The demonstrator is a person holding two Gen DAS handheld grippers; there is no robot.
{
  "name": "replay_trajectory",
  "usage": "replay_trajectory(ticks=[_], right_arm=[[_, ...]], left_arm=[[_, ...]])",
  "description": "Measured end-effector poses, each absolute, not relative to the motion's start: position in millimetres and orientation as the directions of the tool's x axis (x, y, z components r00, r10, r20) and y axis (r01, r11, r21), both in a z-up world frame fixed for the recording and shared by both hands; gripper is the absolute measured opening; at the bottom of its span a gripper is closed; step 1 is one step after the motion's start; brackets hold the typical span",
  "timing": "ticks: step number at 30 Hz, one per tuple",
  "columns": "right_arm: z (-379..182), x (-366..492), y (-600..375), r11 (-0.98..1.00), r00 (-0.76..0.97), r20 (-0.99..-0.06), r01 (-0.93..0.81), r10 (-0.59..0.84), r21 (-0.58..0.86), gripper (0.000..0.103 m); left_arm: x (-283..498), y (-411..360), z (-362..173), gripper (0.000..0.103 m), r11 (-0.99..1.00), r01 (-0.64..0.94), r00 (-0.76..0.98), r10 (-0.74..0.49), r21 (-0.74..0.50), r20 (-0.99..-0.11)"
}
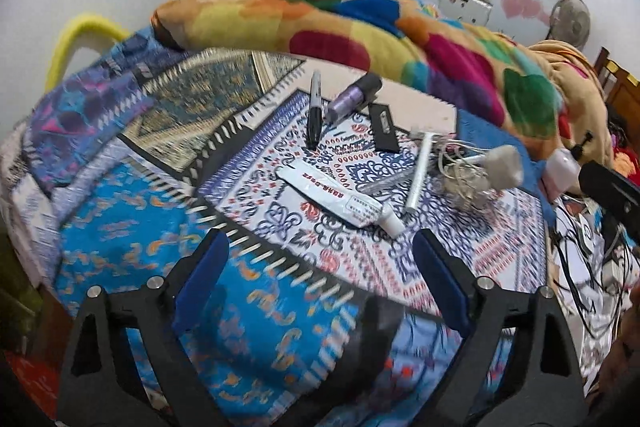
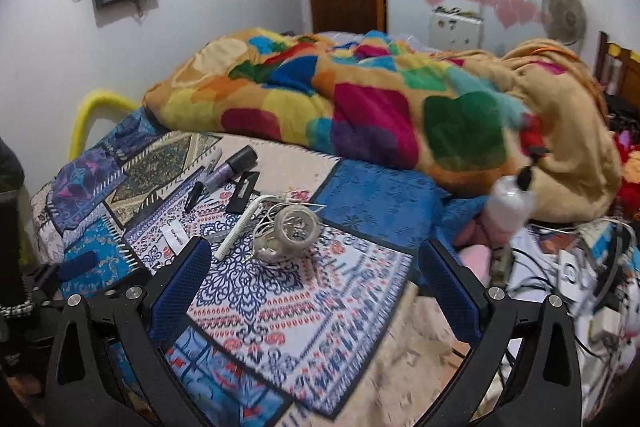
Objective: Collect trash
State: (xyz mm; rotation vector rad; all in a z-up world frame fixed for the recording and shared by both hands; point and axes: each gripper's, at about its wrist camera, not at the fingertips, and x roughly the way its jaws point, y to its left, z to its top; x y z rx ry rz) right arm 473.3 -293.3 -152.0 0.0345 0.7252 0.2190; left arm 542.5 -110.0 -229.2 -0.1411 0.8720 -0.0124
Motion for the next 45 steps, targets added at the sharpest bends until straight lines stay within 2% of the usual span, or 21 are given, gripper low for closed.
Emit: replay_trajectory(ticks=[3,6,8,13,15,17,18,19,20,23,25,35,45], right_arm=[[-164,490,-289,0.972,0.706,-0.669,-0.204,0.231,0.12,0.101],[-171,503,-287,0.967,0.695,-0.677,-0.222,0.244,0.122,0.096],[-174,510,-284,0.966,0.688,-0.683,-0.231,0.245,0.113,0.092],[-186,528,-283,0.958,0.647,-0.711,-0.246,0.275,0.148,0.073],[-192,533,-283,0.953,0.618,-0.73,-0.25,0.291,0.169,0.059],[-197,537,-284,0.953,0.601,-0.742,-0.24,0.297,0.187,0.053],[-199,538,-285,0.949,0.59,-0.746,-0.241,0.31,0.204,0.046],[-200,538,-284,0.946,0.58,-0.75,-0.241,0.318,0.215,0.037],[-202,539,-284,0.943,0.569,-0.754,-0.245,0.328,0.225,0.035],[-199,535,-285,0.943,0.574,-0.75,-0.246,0.33,0.226,0.035],[-195,532,-287,0.941,0.576,-0.746,-0.25,0.334,0.228,0.035],[-187,505,-303,0.947,0.572,-0.757,-0.244,0.316,0.211,0.035],[-168,466,-293,0.943,0.575,-0.757,-0.286,0.31,0.169,0.035]], left_arm=[[557,-120,-242,0.089,0.987,-0.023,0.631,-0.109,-0.158,-0.768],[564,-129,-250,0.089,0.991,-0.025,0.639,-0.085,-0.131,-0.765],[566,-132,-254,0.085,0.992,-0.032,0.643,-0.075,-0.125,-0.762],[569,-146,-262,0.08,0.996,-0.007,0.658,-0.06,-0.086,-0.751],[570,-150,-264,0.075,0.999,-0.005,0.662,-0.037,-0.054,-0.749],[570,-152,-264,0.062,1.0,-0.006,0.668,-0.015,-0.025,-0.744],[569,-151,-263,0.057,1.0,0.001,0.67,-0.023,-0.03,-0.742],[568,-150,-262,0.048,0.999,0.001,0.67,-0.025,-0.033,-0.742],[566,-148,-262,0.038,1.0,0.0,0.67,-0.022,-0.03,-0.742],[561,-141,-260,0.019,0.999,0.02,0.658,-0.045,-0.042,-0.752],[556,-134,-259,0.014,0.997,0.03,0.643,-0.074,-0.071,-0.762],[521,-111,-257,0.011,0.988,0.051,0.603,-0.147,-0.146,-0.784],[475,-96,-220,0.011,0.99,0.056,0.64,-0.134,-0.129,-0.757]])
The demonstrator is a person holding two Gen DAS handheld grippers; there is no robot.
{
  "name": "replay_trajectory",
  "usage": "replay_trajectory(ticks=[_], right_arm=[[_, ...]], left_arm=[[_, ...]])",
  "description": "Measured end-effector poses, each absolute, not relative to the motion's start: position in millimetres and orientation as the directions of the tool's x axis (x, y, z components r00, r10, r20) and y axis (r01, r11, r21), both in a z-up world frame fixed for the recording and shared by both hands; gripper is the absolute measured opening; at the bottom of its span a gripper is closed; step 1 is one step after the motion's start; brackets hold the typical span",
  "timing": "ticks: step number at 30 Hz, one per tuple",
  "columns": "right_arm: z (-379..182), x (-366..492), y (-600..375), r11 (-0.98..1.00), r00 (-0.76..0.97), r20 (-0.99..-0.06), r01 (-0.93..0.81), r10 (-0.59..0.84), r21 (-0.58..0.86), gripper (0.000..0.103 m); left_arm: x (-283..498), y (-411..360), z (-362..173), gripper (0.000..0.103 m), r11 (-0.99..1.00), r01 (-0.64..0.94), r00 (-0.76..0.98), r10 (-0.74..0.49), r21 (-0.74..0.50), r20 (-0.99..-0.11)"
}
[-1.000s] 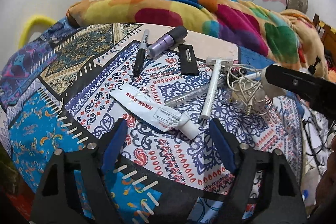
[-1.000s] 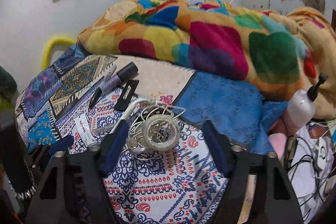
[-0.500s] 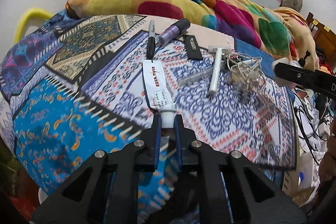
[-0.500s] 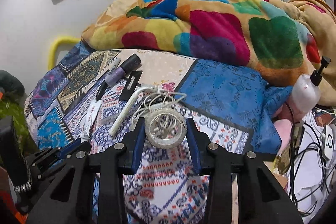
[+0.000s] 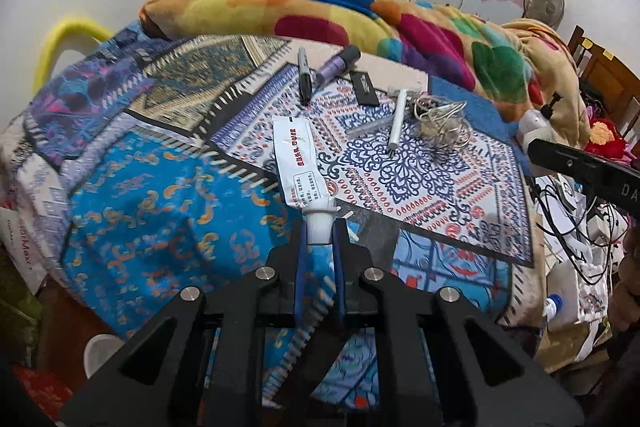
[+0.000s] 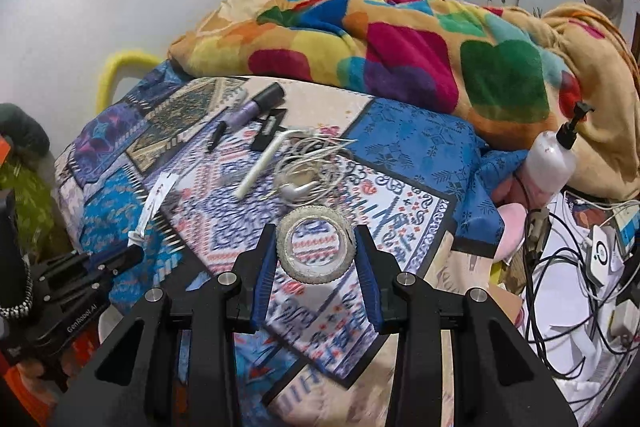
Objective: Collect trash
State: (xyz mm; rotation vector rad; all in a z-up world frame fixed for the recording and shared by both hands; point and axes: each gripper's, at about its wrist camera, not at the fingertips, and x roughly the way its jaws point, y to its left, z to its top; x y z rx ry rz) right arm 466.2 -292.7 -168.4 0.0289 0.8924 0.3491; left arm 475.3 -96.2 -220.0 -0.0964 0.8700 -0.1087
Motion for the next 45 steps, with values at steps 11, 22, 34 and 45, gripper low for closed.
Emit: replay_trajectory(ticks=[11,22,34,45], right_arm=[[-123,417,-244,0.907,0.584,-0.713,-0.38,0.388,0.183,0.035],[-82,362,-161,0.843,0.579,-0.666,-0.519,0.47,0.143,0.035],[-88,309,-52,0.726,0.471,-0.685,-0.676,0.555,0.124,0.035],[-140,284,45,0.622,0.297,-0.778,-0.769,0.554,0.149,0.035]], left_arm=[[405,-50,-155,0.011,0.994,0.004,0.728,-0.076,-0.107,-0.681],[325,30,-130,0.011,0.988,-0.125,0.753,0.033,-0.093,-0.657],[246,130,-153,0.011,0.95,-0.301,0.694,0.157,-0.086,-0.703],[215,200,-229,0.011,0.912,-0.392,0.57,0.142,-0.117,-0.809]])
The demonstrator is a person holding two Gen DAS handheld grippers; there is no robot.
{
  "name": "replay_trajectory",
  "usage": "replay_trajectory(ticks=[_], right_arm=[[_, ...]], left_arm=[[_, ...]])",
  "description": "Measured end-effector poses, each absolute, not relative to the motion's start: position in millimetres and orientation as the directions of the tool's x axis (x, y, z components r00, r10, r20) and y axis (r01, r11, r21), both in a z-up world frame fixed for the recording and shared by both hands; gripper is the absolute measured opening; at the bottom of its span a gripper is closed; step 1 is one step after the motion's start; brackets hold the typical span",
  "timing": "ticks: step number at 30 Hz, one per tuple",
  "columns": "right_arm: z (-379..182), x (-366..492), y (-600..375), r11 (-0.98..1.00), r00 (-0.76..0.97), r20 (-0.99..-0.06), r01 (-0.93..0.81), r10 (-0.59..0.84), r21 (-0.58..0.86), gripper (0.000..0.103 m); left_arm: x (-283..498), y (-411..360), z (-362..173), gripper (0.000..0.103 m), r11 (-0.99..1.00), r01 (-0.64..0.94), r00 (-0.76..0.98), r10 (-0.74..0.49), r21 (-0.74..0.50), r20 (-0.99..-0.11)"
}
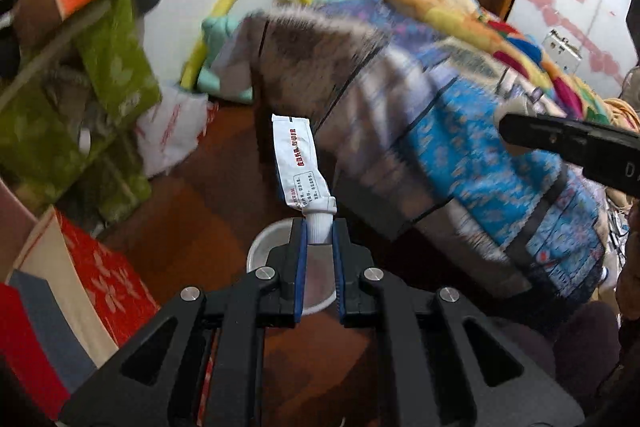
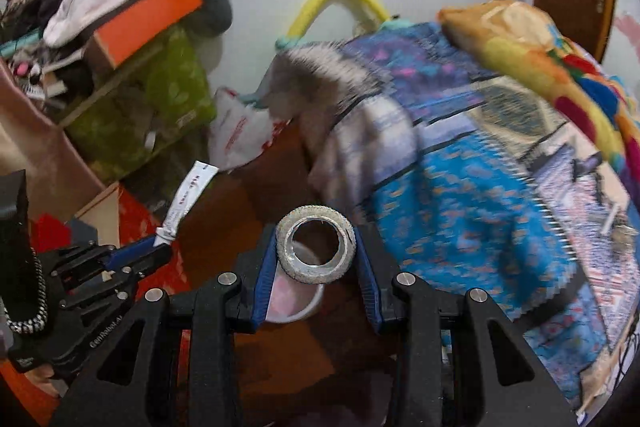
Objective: Collect trash
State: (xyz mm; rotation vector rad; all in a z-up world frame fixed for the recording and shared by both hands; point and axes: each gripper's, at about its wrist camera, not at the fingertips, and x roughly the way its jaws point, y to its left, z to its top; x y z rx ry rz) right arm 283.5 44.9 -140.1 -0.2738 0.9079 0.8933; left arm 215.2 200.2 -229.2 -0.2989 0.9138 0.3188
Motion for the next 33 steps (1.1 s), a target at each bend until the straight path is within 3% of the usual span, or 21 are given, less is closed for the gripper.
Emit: replay_trajectory(ticks=[7,14,21,27,29,31,33], right_arm=[[-196,278,100,0.588,0.209,-0.854,-0.798,0.477,0.134,0.035],[-253,283,140,0.576,0.07,-0.909,-0.793,0.411,0.199,0.035],[-305,298,168,0.591,-0.029,-0.94,-0.771,0.34,0.238,0.035],[-316,306,173,0.597,-0.094,-0.934,-0.746,0.343,0.295,0.035],[-315,308,173,0.597,-0.102,-0.931,-0.742,0.351,0.306,0.037],[-314,311,172,0.598,-0.108,-0.927,-0.736,0.359,0.318,0.049],[-310,311,169,0.598,-0.097,-0.924,-0.737,0.37,0.317,0.053]], left_arm=[[221,234,-313,0.011,0.886,-0.443,0.427,0.073,-0.138,-0.901],[234,251,-375,0.011,0.855,-0.477,0.339,-0.033,-0.202,-0.94],[256,259,-406,0.011,0.841,-0.497,0.284,-0.074,-0.213,-0.956],[268,261,-409,0.011,0.835,-0.5,0.282,-0.092,-0.228,-0.955],[270,264,-410,0.014,0.832,-0.505,0.275,-0.095,-0.228,-0.957],[268,265,-407,0.016,0.823,-0.518,0.275,-0.097,-0.233,-0.956],[266,267,-404,0.019,0.818,-0.526,0.283,-0.088,-0.232,-0.955]])
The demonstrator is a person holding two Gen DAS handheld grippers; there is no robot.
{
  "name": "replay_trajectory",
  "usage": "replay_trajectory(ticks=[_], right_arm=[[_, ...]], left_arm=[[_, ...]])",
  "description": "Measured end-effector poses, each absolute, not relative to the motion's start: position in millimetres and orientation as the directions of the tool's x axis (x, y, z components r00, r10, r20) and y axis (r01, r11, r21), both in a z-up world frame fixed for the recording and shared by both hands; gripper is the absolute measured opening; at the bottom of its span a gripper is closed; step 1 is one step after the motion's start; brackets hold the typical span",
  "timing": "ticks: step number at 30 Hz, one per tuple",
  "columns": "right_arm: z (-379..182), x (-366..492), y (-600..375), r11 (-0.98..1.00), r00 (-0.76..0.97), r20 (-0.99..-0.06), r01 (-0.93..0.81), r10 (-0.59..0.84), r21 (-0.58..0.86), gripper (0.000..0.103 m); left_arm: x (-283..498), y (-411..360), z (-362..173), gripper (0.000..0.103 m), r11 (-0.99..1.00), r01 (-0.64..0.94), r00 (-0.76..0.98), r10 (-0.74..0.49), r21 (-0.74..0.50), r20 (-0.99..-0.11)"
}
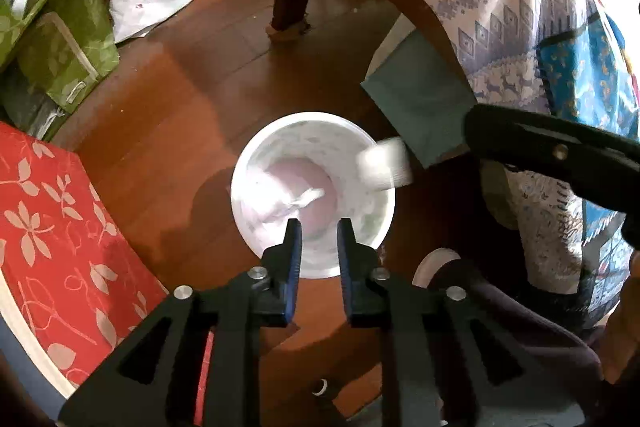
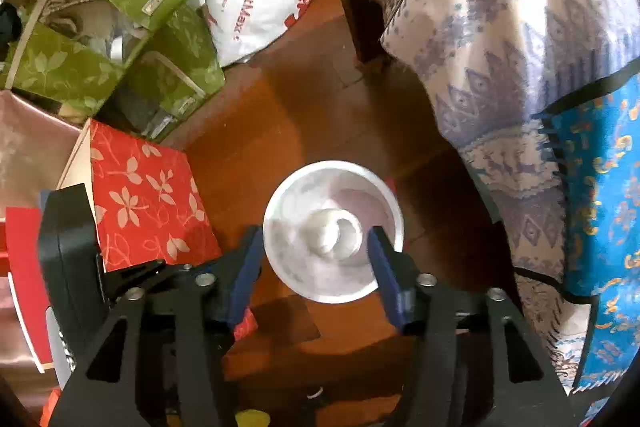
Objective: Collect trash
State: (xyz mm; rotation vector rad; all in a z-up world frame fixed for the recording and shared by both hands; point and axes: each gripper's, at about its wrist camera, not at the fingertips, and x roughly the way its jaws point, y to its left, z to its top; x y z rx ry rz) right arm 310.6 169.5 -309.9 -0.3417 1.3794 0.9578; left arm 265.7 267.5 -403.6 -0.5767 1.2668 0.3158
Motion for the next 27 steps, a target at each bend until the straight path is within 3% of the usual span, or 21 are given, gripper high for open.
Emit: replay_trajectory(ticks=[14,27], right_arm=[[-246,300,125,0.576,0.058,-0.901,-0.786,0.431,0.225,0.053],[-144,292,34,0.657,0.301,-0.769,-0.728,0.564,0.197,0.053]], left_arm=[[244,244,-319,0.021,0.862,-0.49,0.366,0.069,-0.129,-0.928],[230,178,-202,0.024,0.899,-0.419,0.551,0.14,-0.127,-0.823]])
